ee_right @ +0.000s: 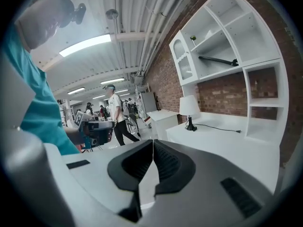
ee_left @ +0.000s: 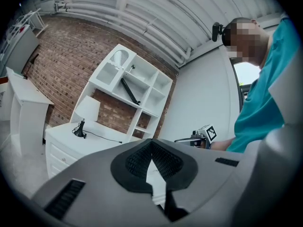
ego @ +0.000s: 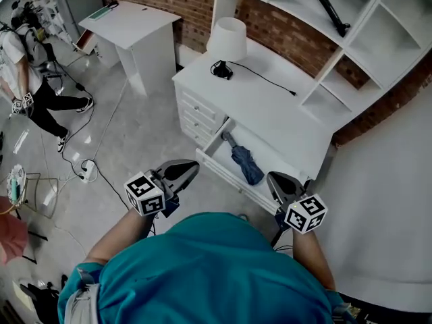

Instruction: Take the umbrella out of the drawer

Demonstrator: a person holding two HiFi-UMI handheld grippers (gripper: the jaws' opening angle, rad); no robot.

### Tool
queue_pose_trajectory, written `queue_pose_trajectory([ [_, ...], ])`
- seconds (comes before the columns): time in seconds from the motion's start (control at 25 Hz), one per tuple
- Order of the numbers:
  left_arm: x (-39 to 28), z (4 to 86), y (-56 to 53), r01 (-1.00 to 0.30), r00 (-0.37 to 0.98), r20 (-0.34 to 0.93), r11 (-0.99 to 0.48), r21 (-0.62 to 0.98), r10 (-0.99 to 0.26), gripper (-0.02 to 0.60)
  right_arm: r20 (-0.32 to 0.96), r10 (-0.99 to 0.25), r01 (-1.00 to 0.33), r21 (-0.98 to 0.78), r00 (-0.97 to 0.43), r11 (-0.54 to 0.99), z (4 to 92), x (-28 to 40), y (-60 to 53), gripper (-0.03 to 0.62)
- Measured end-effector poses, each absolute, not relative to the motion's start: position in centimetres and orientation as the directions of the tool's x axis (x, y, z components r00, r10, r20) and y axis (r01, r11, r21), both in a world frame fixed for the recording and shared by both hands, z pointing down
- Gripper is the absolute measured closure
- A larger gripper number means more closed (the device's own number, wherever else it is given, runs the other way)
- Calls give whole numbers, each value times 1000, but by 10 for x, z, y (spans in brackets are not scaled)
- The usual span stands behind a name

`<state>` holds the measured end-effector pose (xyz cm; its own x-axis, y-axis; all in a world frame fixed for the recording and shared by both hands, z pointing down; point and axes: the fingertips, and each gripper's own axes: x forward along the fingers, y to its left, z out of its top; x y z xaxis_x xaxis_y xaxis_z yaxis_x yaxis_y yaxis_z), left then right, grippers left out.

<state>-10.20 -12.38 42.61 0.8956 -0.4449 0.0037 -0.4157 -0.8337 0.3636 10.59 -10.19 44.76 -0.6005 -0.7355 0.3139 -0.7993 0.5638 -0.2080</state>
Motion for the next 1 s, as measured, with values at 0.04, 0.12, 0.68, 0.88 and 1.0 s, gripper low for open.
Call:
queue_pose_trajectory([
  [0.04, -97, 428, -127, -429, 890, 13, -827, 363, -456, 568, 315, -726, -791, -212, -611, 574, 450, 111, -108, 571],
  [0.12, -85, 433, -135, -462, 874, 27, -813, 355, -485, 568, 310, -703, -767, -227, -641, 600, 456, 123, -123, 571],
  [0.68, 9, 456, -184, -657, 733, 121, -651, 379, -669, 568, 392, -478, -596, -271, -786, 756, 500, 193, -234, 549],
  [0.88, 1, 474, -200, -632, 759, 129, -674, 383, -638, 568, 518, -426, -617, -276, -741, 737, 534, 169, -257, 461],
  [1.0, -6, 487, -208, -615, 774, 131, -686, 388, -620, 568, 608, -388, -643, -278, -693, 713, 562, 153, -271, 429],
])
